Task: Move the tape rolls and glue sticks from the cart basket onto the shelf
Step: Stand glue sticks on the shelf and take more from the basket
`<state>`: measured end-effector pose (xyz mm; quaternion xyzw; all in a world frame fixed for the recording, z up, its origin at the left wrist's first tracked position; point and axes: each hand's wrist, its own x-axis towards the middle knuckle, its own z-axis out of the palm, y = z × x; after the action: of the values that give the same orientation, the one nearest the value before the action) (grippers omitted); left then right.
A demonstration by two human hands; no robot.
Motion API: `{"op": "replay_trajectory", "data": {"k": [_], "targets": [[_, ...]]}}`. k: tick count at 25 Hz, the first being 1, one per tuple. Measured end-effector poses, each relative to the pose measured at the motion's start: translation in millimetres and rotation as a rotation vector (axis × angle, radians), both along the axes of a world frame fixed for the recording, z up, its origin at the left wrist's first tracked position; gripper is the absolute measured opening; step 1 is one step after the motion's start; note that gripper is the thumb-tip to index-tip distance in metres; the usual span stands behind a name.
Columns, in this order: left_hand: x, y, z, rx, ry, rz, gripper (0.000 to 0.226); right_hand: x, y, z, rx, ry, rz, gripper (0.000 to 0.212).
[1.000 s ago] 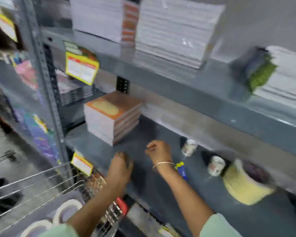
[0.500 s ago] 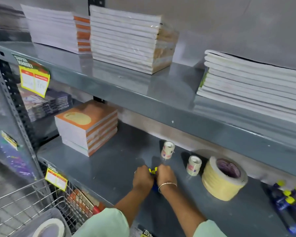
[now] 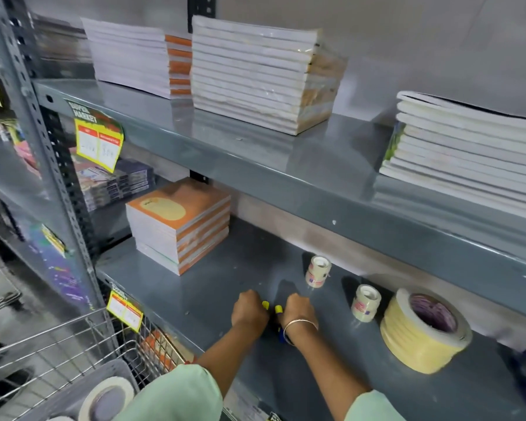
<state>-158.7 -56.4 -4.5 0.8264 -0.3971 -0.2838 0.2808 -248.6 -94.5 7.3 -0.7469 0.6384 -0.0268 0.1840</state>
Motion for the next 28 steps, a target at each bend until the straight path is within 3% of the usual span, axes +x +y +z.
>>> {"op": "replay_trajectory", "data": {"k": [3,5,8,10,14,18,22,24,27,28], "targets": [[32.7,10.5,9.1,-0.010,0.110,0.096,0.032,17.9,-4.8,10.7,0.066,-0.120,-0.021,0.028],[65.8,23.0,12.9,-0.028,0.206,0.198,0.034,44.8,-6.0,16.1,0.153,-0.302,-0.045,0.025],[115.4,55.6,19.6,-0.178,0.419,0.399,0.040,99.0,9.0,20.8,0.440,-0.688,-0.084,0.032],[152.7,89.5,18.9,-0.258,0.446,0.503,0.041,143.2,35.5,20.2,0.663,-0.750,-0.024,0.030],[237.7,175.5,-27.3,-0.229,0.413,0.733,0.027,232.6,106.3,-17.0,0.885,-0.690,0.112,0.029],[273.6,281.1,-99.0,-0.088,0.532,0.944,0.023,297.3,186.1,-103.1,1.023,-0.522,0.196,0.027],[270.8,355.0,-183.9,0.084,0.552,1.094,0.017,321.4,246.6,-196.2,0.949,-0.229,0.256,0.013],[272.2,376.1,-240.3,0.172,0.519,1.088,0.029,325.2,273.6,-246.6,0.822,-0.107,0.317,0.014],[268.1,385.3,-277.7,0.324,0.392,0.972,0.031,324.8,304.2,-303.0,0.682,-0.003,0.314,0.036],[266.2,385.8,-291.8,0.361,0.355,0.931,0.030,322.5,312.2,-321.2,0.685,-0.014,0.292,0.034]]}}
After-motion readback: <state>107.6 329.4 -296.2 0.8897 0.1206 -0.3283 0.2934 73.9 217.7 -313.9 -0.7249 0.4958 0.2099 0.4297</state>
